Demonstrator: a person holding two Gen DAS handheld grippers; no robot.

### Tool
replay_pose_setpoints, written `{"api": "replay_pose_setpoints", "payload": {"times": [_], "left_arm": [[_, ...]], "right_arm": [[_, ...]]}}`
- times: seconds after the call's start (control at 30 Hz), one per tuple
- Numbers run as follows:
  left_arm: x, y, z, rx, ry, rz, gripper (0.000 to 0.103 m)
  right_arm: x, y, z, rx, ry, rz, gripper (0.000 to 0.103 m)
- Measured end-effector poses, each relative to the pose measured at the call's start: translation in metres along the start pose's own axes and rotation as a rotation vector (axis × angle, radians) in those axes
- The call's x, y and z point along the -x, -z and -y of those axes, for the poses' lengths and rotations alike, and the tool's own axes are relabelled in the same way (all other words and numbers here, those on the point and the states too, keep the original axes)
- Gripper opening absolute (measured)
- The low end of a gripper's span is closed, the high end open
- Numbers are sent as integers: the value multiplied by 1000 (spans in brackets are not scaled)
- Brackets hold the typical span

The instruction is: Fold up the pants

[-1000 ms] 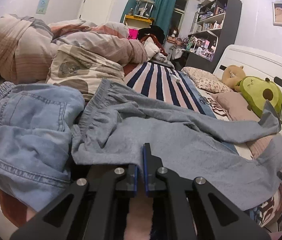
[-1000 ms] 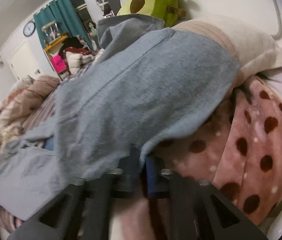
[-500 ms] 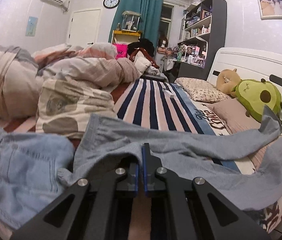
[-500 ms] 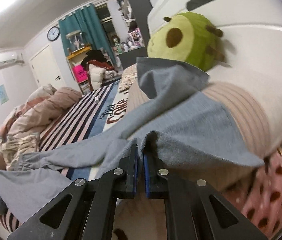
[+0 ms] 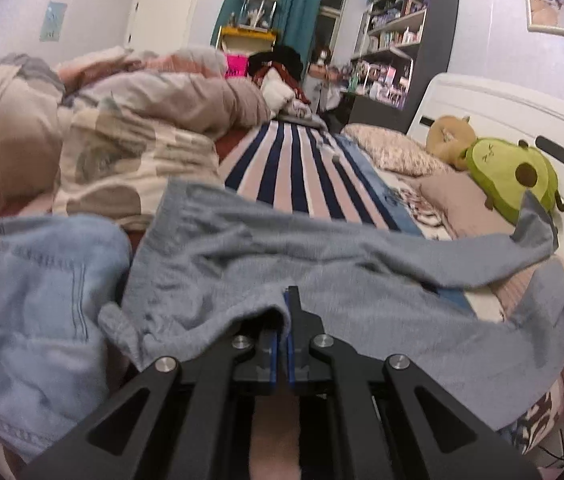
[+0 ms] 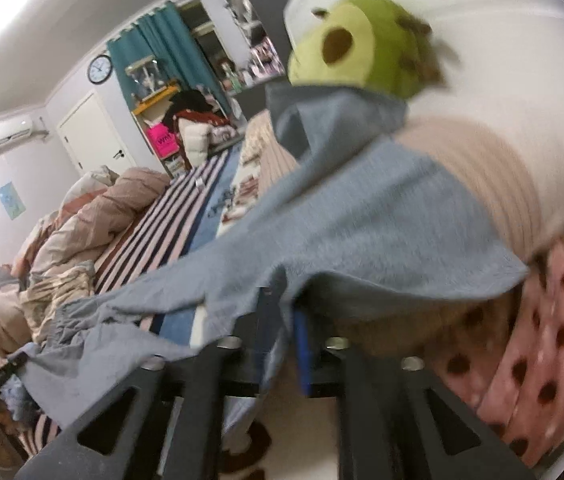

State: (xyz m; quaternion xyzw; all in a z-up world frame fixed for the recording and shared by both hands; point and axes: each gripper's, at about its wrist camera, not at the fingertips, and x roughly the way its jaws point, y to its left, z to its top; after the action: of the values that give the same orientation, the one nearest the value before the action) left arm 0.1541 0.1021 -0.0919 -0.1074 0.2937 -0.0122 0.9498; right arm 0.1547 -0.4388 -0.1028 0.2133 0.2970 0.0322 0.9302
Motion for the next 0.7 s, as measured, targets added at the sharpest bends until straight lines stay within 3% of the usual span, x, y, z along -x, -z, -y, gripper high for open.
{"api": "replay_pose_setpoints", "payload": {"times": [0.03, 0.07, 0.23, 0.27, 0.3, 0.33, 0.43, 0.7], "left_arm": [[-2, 3, -2, 9, 0, -14, 1], [-3, 6, -3, 17, 0, -24, 1], [-8, 16, -3, 39, 24, -63, 2], [-10, 16, -3, 38, 28, -69, 2], [-11, 16, -3, 39, 32, -73, 3], [-12, 16, -3, 40, 34, -75, 3], [-8, 9, -2, 36, 23, -49, 2], [-17, -46, 8, -12, -43, 79, 1]], "right_arm": [[-2, 5, 4, -26, -21, -20, 36], [-4, 9, 8, -49, -42, -36, 36], [-22, 17, 9, -76, -150, -76, 35], [-24, 17, 9, -82, -157, -78, 30], [-26, 15, 7, -81, -158, -74, 13], [-26, 13, 3, -65, -144, -67, 3], [-20, 8, -10, -12, -82, -26, 2], [-22, -46, -42, 86, -55, 70, 1]]}}
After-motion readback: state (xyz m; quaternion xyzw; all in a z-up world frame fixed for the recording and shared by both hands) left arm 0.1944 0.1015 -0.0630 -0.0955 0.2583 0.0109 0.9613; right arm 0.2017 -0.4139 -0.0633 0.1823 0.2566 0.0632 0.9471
